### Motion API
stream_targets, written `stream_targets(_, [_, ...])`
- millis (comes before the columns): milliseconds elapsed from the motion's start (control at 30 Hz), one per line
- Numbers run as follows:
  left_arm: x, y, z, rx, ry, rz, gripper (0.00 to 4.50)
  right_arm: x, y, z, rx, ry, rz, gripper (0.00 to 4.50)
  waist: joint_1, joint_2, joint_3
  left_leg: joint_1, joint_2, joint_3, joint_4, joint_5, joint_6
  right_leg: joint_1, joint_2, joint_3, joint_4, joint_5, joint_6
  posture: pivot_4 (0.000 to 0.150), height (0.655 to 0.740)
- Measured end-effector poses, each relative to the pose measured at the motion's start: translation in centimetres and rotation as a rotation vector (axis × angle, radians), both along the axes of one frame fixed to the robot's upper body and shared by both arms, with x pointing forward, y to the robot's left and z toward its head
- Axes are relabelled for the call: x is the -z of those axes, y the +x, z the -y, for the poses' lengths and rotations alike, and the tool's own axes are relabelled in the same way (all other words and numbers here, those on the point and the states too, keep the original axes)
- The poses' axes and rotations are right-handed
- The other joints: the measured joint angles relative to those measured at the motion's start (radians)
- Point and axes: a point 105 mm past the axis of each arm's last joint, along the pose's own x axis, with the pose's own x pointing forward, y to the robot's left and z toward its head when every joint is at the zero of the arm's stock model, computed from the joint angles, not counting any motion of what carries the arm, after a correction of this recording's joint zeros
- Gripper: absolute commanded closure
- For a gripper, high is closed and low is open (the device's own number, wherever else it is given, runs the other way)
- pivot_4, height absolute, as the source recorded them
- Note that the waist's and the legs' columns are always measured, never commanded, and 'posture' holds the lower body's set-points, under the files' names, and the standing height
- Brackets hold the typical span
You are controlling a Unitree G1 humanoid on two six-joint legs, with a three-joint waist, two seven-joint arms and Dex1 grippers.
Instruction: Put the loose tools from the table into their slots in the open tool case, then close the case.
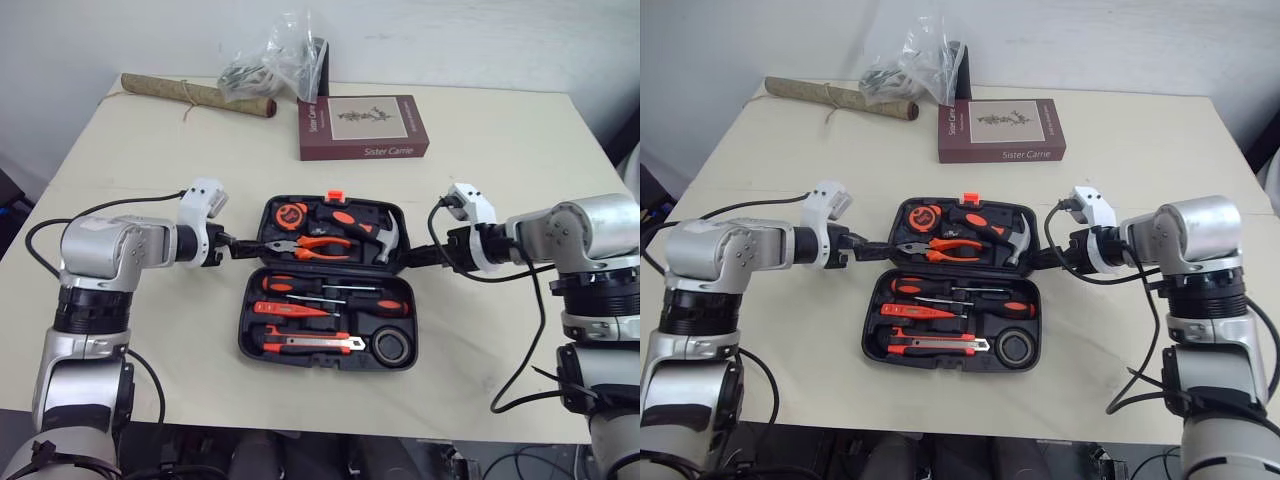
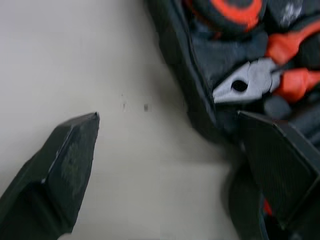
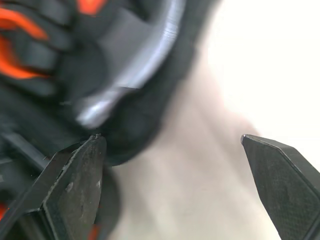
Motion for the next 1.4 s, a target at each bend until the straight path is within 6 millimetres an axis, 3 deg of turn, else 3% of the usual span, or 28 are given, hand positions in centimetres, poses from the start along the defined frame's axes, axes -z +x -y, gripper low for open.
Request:
stream_targets(400, [0.7, 1.2, 0.1, -0.005, -0.005, -0.004, 0.04, -0.2, 1.7, 0.0, 0.089, 0.003, 0.026, 0.00, -0.014, 0.000, 0.000, 0.001, -0.001, 0.000, 0.001, 0.002, 0.000, 0.000, -0.002, -0.001, 0.002, 0.000, 0.000, 0.150, 0.7400])
stream_targets(533, [0.9, 1.4, 0.7, 0.012, -0.022, -0.003, 1.21, -0.1, 1.7, -0.2, 0.099, -0.009, 0.006, 0.00, -0.013, -0.001, -0.001, 0.002, -0.002, -0.001, 0.002, 0.002, 0.000, 0.001, -0.002, -0.001, 0.002, 0.000, 0.000, 0.150, 0.7400])
stream_targets(633, [0.7, 1.5, 1.2, 0.028, -0.035, 0.005, 2.53, 0.2, 1.7, -0.9, 0.100, -0.011, -0.011, 0.83, -0.014, -0.002, -0.002, 0.003, -0.002, -0.001, 0.003, 0.003, -0.001, 0.002, -0.002, -0.002, 0.003, 0.000, 0.000, 0.150, 0.7400])
stream_targets(733, [0.5, 1.6, 1.4, 0.032, -0.038, 0.011, 3.78, 0.2, 1.6, -1.8, 0.079, 0.009, -0.029, 2.32, -0.016, -0.001, -0.002, 0.005, -0.002, -0.001, 0.002, 0.004, -0.001, 0.003, -0.002, -0.002, 0.003, 0.000, 0.000, 0.150, 0.7400])
stream_targets(867, [0.8, 1.6, 1.4, 0.030, -0.043, 0.005, 3.96, 0.1, 1.6, -2.8, 0.054, 0.043, -0.048, 4.31, -0.015, -0.004, -0.004, 0.011, -0.002, -0.001, 0.000, 0.004, -0.002, 0.008, -0.002, -0.002, 0.003, 0.000, 0.000, 0.150, 0.7400])
stream_targets(900, [0.8, 1.6, 1.4, 0.028, -0.050, 0.003, 3.96, 0.2, 1.6, -2.7, 0.065, 0.058, -0.059, 4.50, -0.015, -0.005, -0.004, 0.012, -0.002, -0.001, -0.001, 0.004, -0.002, 0.009, -0.003, -0.002, 0.003, 0.000, 0.000, 0.150, 0.7400])
stream_targets(1133, [1.2, 1.4, 1.2, 0.010, -0.170, 0.093, 4.04, 0.1, 2.5, -2.2, 0.145, 0.160, 0.029, 4.50, -0.014, -0.006, -0.005, 0.013, -0.002, 0.000, -0.002, 0.004, -0.002, 0.009, -0.003, -0.002, 0.002, 0.000, 0.000, 0.150, 0.7400])
stream_targets(1267, [0.4, 1.4, 0.8, 0.052, -0.205, 0.352, 4.08, -0.5, 2.4, -2.1, 0.095, 0.213, 0.261, 4.50, -0.014, -0.005, -0.004, 0.003, -0.003, 0.000, -0.002, 0.005, -0.002, 0.003, -0.002, -0.002, 0.002, 0.000, 0.000, 0.150, 0.7400])
stream_targets(1400, [-0.9, 0.1, 0.5, 0.144, -0.118, 0.662, 4.08, -1.3, 1.0, -2.0, -0.007, 0.164, 0.516, 4.50, -0.017, -0.004, -0.004, -0.001, -0.004, 0.000, -0.004, 0.004, -0.001, 0.000, -0.003, -0.002, 0.000, 0.000, 0.000, 0.150, 0.7400])
